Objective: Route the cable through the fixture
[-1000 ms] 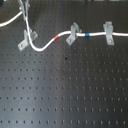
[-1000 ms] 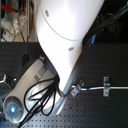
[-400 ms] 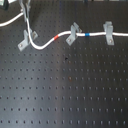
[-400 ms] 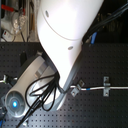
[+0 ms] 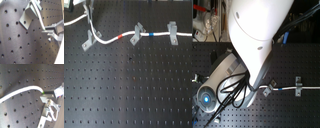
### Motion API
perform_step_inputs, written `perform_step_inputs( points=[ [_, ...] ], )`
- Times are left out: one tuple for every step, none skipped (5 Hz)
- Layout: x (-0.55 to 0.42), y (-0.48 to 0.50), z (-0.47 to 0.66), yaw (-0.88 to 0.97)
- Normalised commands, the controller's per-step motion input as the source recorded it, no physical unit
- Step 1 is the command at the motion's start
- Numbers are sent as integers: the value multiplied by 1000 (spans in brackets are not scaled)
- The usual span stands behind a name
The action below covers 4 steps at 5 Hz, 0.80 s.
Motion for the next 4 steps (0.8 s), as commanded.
perform_step_inputs(
  points=[
    [276, 178, -2, -77],
    [333, 95, 49, 0],
    [0, 4, 240, 0],
    [-84, 192, 225, -11]
  ],
)
